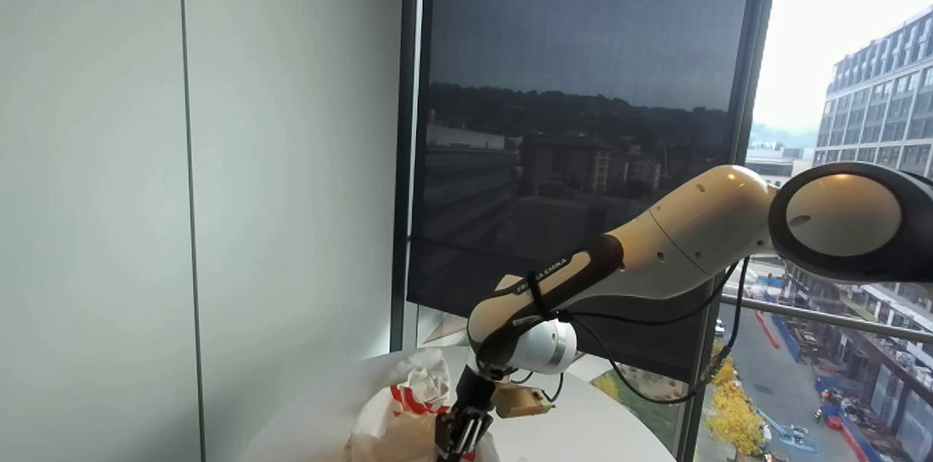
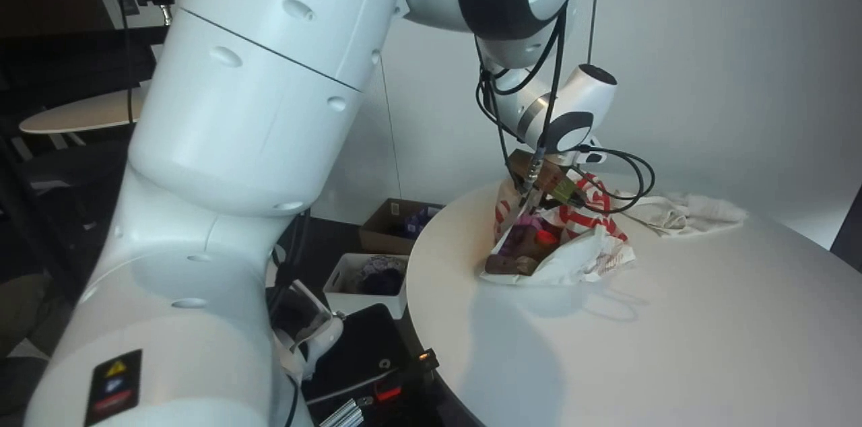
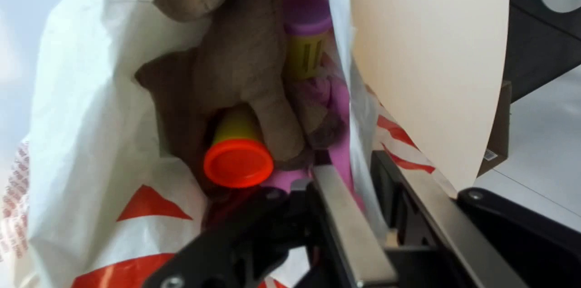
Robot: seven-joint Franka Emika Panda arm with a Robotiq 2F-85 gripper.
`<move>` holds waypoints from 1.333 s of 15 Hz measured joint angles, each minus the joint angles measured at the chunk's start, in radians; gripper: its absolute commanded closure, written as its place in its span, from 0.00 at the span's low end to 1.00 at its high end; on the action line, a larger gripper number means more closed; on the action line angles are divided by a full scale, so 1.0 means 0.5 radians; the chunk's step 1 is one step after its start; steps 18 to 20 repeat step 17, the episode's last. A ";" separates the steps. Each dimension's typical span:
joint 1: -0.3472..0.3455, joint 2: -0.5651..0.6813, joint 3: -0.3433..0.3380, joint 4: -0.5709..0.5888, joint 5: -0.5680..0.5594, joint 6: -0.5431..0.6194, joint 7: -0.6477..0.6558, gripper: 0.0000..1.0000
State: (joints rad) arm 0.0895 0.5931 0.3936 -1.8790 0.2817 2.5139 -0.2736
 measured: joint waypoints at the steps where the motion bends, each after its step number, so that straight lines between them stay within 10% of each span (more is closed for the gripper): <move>1: 0.060 -0.041 -0.058 -0.016 -0.072 -0.034 0.094 0.32; 6: 0.275 -0.238 -0.276 -0.119 -0.389 -0.132 0.446 0.00; 20: 0.425 -0.335 -0.423 -0.243 -0.720 -0.183 0.775 0.00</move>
